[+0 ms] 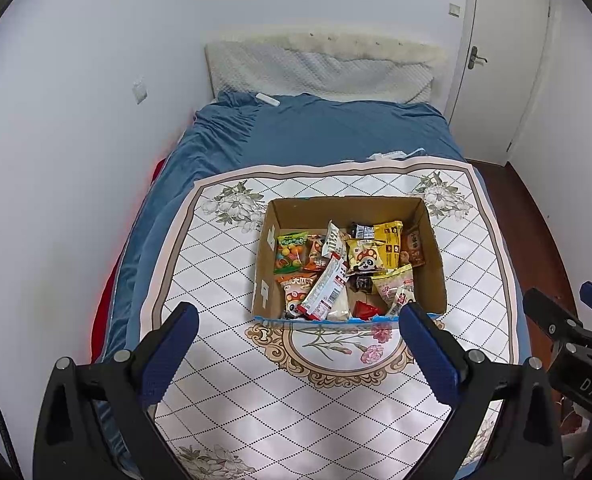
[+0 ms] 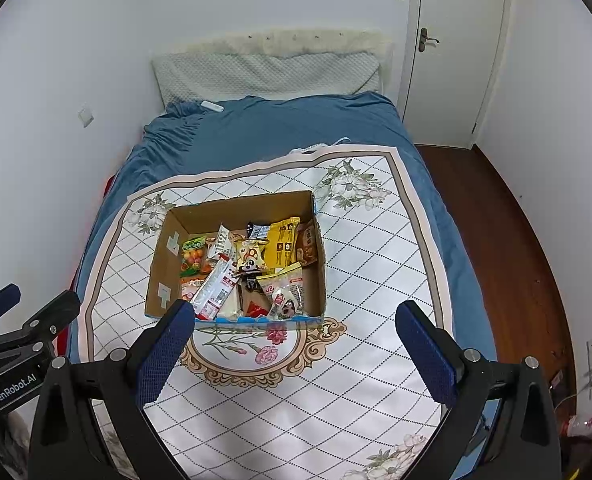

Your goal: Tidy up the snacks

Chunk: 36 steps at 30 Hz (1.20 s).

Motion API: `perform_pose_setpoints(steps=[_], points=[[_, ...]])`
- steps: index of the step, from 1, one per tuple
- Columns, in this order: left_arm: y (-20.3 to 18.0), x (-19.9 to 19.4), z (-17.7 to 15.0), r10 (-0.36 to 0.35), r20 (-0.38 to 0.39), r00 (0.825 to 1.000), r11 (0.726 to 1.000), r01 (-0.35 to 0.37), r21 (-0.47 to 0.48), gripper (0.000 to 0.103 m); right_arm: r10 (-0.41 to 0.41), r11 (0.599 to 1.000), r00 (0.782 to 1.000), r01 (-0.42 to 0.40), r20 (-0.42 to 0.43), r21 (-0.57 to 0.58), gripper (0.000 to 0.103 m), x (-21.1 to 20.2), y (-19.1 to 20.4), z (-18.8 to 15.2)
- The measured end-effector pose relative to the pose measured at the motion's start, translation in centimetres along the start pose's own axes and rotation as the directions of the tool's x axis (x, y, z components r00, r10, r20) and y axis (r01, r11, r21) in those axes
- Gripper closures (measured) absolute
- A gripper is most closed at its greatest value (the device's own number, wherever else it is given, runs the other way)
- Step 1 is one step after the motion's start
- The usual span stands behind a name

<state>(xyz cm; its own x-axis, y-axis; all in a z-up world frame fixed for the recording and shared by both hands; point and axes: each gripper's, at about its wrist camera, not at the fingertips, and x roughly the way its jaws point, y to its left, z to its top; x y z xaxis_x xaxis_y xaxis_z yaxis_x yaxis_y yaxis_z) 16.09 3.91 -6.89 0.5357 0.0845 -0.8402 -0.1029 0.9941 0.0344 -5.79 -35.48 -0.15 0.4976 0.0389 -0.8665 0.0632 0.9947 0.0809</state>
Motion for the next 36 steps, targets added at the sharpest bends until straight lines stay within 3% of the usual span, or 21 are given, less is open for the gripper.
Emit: perform_pose_setpoints(steps=[36], points=[[0.13,-0.49,0.03,-0.014,-0.009,1.0,1.0,0.014,0.009,0.0,-0.005,1.0,1.0,0.005,0.0,0.026,0.001,-0.73,-0.35,-0.44]])
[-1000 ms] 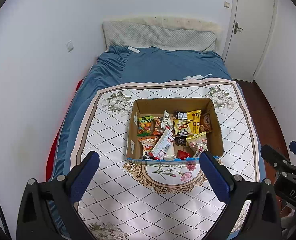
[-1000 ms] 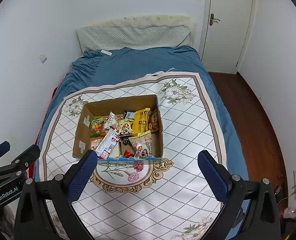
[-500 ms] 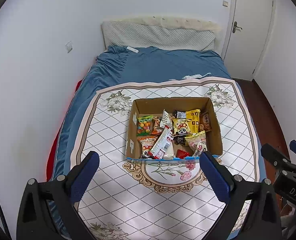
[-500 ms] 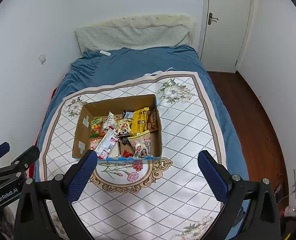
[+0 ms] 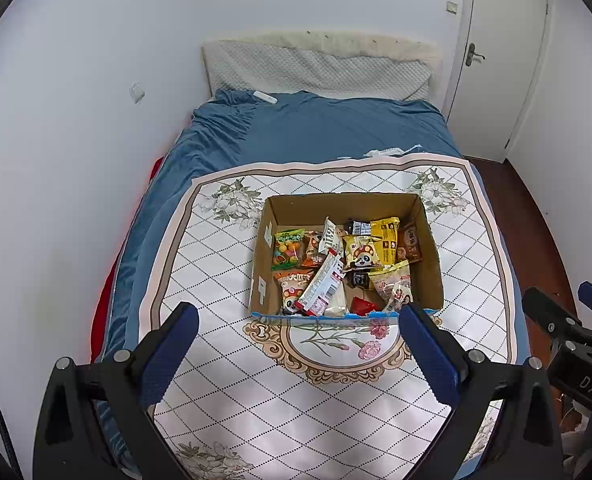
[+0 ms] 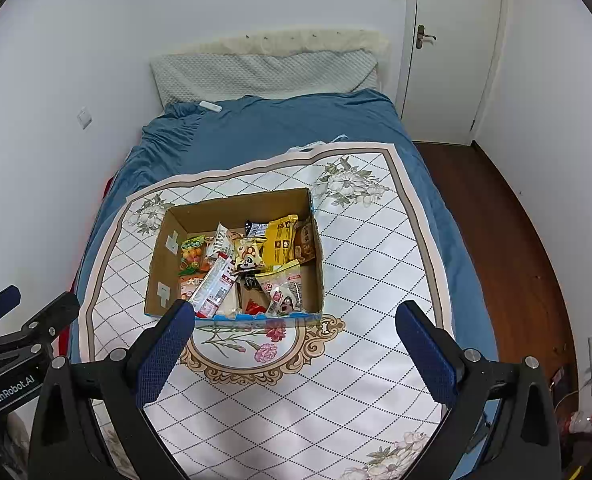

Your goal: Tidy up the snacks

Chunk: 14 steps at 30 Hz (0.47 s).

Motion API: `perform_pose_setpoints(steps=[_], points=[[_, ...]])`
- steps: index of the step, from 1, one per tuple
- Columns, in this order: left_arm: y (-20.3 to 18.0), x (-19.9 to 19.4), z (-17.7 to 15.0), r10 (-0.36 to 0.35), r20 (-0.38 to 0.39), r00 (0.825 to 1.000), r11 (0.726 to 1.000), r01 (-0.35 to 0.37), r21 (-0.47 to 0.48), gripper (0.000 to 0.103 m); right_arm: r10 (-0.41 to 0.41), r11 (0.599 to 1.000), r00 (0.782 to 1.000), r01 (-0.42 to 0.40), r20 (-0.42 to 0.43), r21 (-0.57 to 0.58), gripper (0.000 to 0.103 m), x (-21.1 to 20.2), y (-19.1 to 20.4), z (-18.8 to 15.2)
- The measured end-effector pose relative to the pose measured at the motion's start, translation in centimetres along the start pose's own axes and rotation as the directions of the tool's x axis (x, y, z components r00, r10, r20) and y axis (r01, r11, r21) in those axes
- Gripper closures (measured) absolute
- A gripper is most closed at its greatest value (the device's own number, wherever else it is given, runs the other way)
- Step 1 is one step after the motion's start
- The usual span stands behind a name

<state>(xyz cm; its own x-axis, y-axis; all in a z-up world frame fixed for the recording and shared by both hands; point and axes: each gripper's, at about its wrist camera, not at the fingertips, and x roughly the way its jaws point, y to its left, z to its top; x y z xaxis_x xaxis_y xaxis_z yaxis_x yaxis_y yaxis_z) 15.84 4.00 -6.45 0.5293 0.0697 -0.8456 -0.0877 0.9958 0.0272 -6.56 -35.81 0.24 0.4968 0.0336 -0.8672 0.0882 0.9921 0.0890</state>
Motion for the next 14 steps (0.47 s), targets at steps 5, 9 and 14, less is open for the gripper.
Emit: perform_pose_setpoints(steps=[5,9,14], points=[[-0.1,-0.01,-0.14,-0.005,0.0,1.0,1.0,0.005,0.007,0.0,-0.001,1.0,1.0,0.001,0.0,0.001,0.001,-0.01,0.0,-0.02],[-0.06,-0.11,-0.21,-0.004,0.006,1.0,1.0,0.004,0.011,0.0,-0.001,1.0,1.0,0.001,0.001,0.003,0.001,-0.05,-0.08,-0.03],[0.02,-0.12,-0.16,-0.008,0.008,1.0,1.0,0.008,0.016,0.0,-0.003,1.0,1.0,0.003,0.002,0.004,0.001,-0.04,-0.1,-0.04]])
